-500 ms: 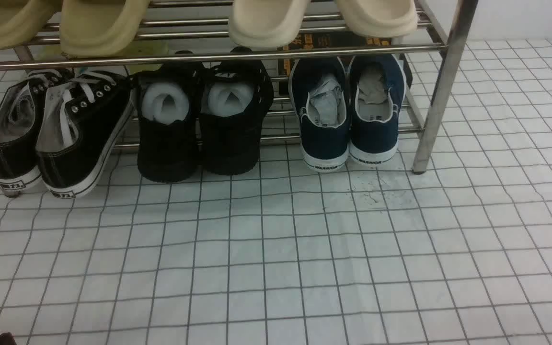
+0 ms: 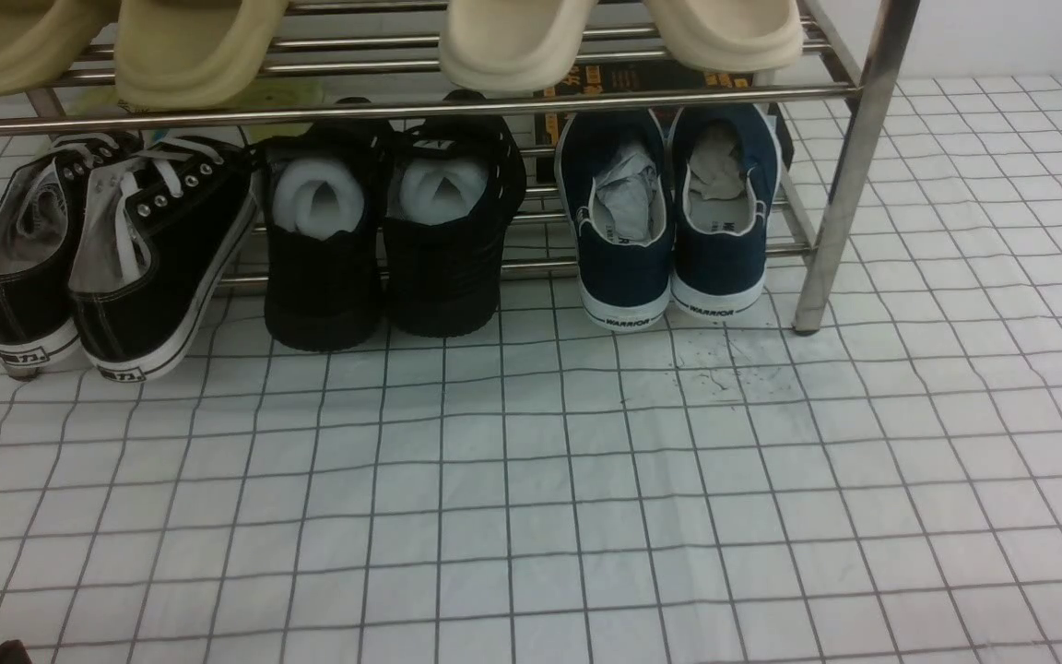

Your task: Take the shoes off the shelf with your hand from the white checkered tablecloth.

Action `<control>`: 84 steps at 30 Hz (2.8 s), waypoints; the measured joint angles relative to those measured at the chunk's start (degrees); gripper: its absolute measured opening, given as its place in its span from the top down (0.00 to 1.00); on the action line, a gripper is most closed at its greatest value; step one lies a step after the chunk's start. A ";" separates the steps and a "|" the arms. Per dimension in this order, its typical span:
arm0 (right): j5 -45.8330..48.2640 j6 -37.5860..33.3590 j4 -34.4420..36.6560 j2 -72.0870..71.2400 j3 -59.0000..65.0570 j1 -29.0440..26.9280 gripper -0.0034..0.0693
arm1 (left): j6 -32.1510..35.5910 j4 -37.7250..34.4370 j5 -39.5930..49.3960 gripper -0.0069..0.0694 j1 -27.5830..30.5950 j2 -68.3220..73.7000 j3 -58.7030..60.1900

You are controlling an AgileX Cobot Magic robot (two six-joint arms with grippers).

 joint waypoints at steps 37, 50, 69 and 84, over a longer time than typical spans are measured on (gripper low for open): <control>-5.95 12.10 39.95 0.00 -1.99 0.00 0.70 | 0.00 0.10 0.00 0.60 0.00 0.00 0.00; 25.96 -12.23 35.13 43.29 -37.27 0.00 0.94 | 0.00 0.12 0.00 0.60 0.00 0.00 0.00; 32.28 -8.74 26.23 90.17 -79.72 22.45 0.76 | 0.00 0.23 0.00 0.60 0.00 0.00 0.00; 23.68 1.14 11.28 113.03 -104.59 29.87 0.40 | 0.00 0.43 0.00 0.60 0.00 0.00 0.00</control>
